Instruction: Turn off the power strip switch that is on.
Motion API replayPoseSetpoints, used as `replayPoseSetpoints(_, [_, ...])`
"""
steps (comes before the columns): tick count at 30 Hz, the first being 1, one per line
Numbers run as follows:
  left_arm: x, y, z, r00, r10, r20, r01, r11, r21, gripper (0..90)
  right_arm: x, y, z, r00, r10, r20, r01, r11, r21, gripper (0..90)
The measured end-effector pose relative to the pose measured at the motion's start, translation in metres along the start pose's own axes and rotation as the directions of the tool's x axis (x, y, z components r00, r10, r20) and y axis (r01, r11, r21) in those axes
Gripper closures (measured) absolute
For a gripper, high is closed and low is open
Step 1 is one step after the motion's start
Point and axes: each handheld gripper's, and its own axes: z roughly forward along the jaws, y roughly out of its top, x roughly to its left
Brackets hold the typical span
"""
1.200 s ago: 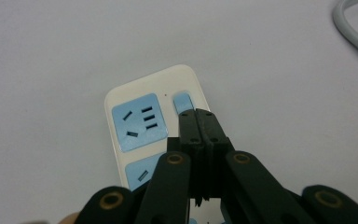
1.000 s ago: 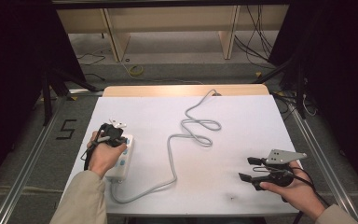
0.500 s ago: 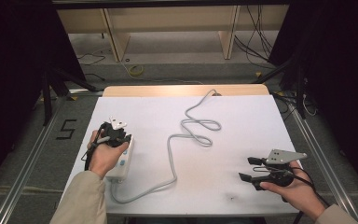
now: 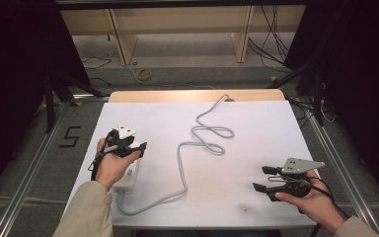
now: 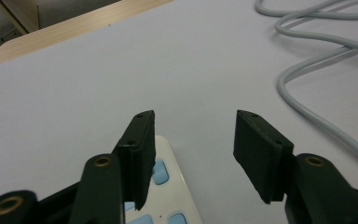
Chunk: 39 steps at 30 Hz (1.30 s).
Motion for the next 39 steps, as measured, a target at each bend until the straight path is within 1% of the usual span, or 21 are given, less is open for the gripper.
replayPoseSetpoints(1, [-0.001, 0.000, 0.000, 1.0000, 0.008, 0.006, -0.008, 1.0000, -0.005, 44.1, 0.000, 0.000, 0.000, 1.0000, -0.001, 0.000, 0.001, 1.000, 0.000, 28.6])
replayPoseSetpoints(3, [-0.004, 0.001, -0.001, 0.9999, 0.009, 0.015, -0.009, 0.9998, -0.019, 40.4, 0.000, 0.000, 0.000, 1.0000, 0.000, 0.000, 0.000, 1.000, 0.000, 28.6])
replayPoseSetpoints(4, [-0.005, 0.001, -0.002, 0.9996, 0.019, 0.020, -0.019, 0.9995, -0.026, 38.5, 0.000, 0.000, 0.000, 1.0000, 0.002, 0.001, -0.002, 1.000, 0.001, 28.6])
replayPoseSetpoints(5, [-0.007, 0.001, -0.002, 0.9995, 0.017, 0.025, -0.016, 0.9993, -0.033, 36.8, 0.000, 0.000, 0.000, 1.0000, 0.002, 0.001, -0.002, 1.000, -0.001, 28.6])
replayPoseSetpoints(7, [-0.009, 0.001, -0.004, 0.9987, 0.024, 0.046, -0.022, 0.9985, -0.049, 34.2, 0.000, 0.000, 0.000, 1.0000, 0.002, 0.001, -0.002, 1.000, -0.001, 28.5])
replayPoseSetpoints(9, [-0.012, 0.001, -0.005, 0.9970, 0.041, 0.066, -0.037, 0.9974, -0.061, 31.5, 0.000, 0.000, 0.000, 1.0000, 0.002, 0.000, -0.002, 1.000, -0.001, 28.5])
replayPoseSetpoints(10, [-0.014, 0.001, -0.006, 0.9952, 0.052, 0.084, -0.046, 0.9965, -0.071, 30.4, 0.000, 0.000, 0.000, 1.0000, 0.002, -0.001, -0.002, 1.000, -0.002, 28.5])
replayPoseSetpoints(13, [-0.019, 0.000, -0.007, 0.9901, 0.080, 0.115, -0.070, 0.9935, -0.089, 27.2, 0.000, 0.000, 0.000, 1.0000, 0.003, 0.001, -0.003, 1.000, 0.000, 28.4])
replayPoseSetpoints(14, [-0.022, 0.000, -0.008, 0.9867, 0.095, 0.132, -0.083, 0.9920, -0.096, 26.3, 0.000, 0.000, 0.000, 1.0000, 0.003, 0.000, -0.003, 1.000, 0.001, 28.4])
replayPoseSetpoints(15, [-0.023, -0.001, -0.008, 0.9848, 0.103, 0.140, -0.090, 0.9910, -0.099, 25.4, 0.000, 0.000, 0.000, 1.0000, 0.003, 0.001, -0.003, 1.000, 0.001, 28.4])
replayPoseSetpoints(16, [-0.025, -0.002, -0.008, 0.9816, 0.118, 0.150, -0.104, 0.9895, -0.101, 24.8, 0.000, 0.000, 0.000, 1.0000, 0.004, 0.002, -0.004, 1.000, 0.001, 28.3])
replayPoseSetpoints(19, [-0.030, -0.004, -0.008, 0.9713, 0.167, 0.169, -0.150, 0.9828, -0.108, 22.6, -0.001, 0.000, 0.000, 1.0000, 0.004, 0.001, -0.004, 1.000, 0.000, 28.3])
replayPoseSetpoints(20, [-0.032, -0.005, -0.008, 0.9694, 0.171, 0.176, -0.153, 0.9821, -0.110, 22.6, -0.001, 0.000, 0.000, 1.0000, 0.004, 0.002, -0.004, 1.000, 0.000, 28.3])
replayPoseSetpoints(21, [-0.033, -0.006, -0.008, 0.9690, 0.172, 0.177, -0.154, 0.9817, -0.112, 22.6, -0.001, 0.000, 0.000, 1.0000, 0.002, 0.002, -0.002, 1.000, -0.001, 28.3])
replayPoseSetpoints(23, [-0.036, -0.007, -0.008, 0.9653, 0.183, 0.186, -0.165, 0.9800, -0.111, 22.6, -0.001, -0.001, 0.000, 1.0000, 0.002, 0.002, -0.002, 1.000, -0.003, 28.2])
replayPoseSetpoints(29, [-0.041, -0.011, -0.012, 0.9632, 0.194, 0.185, -0.176, 0.9779, -0.113, 22.3, -0.001, -0.001, 0.000, 1.0000, 0.003, 0.002, -0.003, 1.000, -0.002, 28.2])
replayPoseSetpoints(35, [-0.045, -0.017, -0.017, 0.9616, 0.203, 0.184, -0.182, 0.9752, -0.126, 22.1, -0.001, -0.001, 0.000, 1.0000, 0.007, 0.002, -0.007, 1.000, -0.003, 28.2])
replayPoseSetpoints(36, [-0.045, -0.019, -0.018, 0.9599, 0.210, 0.186, -0.189, 0.9740, -0.124, 22.1, -0.001, -0.001, 0.000, 1.0000, 0.005, 0.001, -0.005, 1.000, -0.002, 28.2])
replayPoseSetpoints(37, [-0.045, -0.020, -0.018, 0.9595, 0.210, 0.187, -0.189, 0.9739, -0.127, 22.2, -0.001, -0.001, 0.000, 1.0000, 0.005, 0.001, -0.005, 1.000, -0.002, 28.2])
replayPoseSetpoints(39, [-0.045, -0.022, -0.020, 0.9553, 0.225, 0.192, -0.205, 0.9715, -0.119, 22.0, -0.001, -0.001, 0.000, 1.0000, 0.005, 0.001, -0.005, 1.000, -0.003, 28.2])
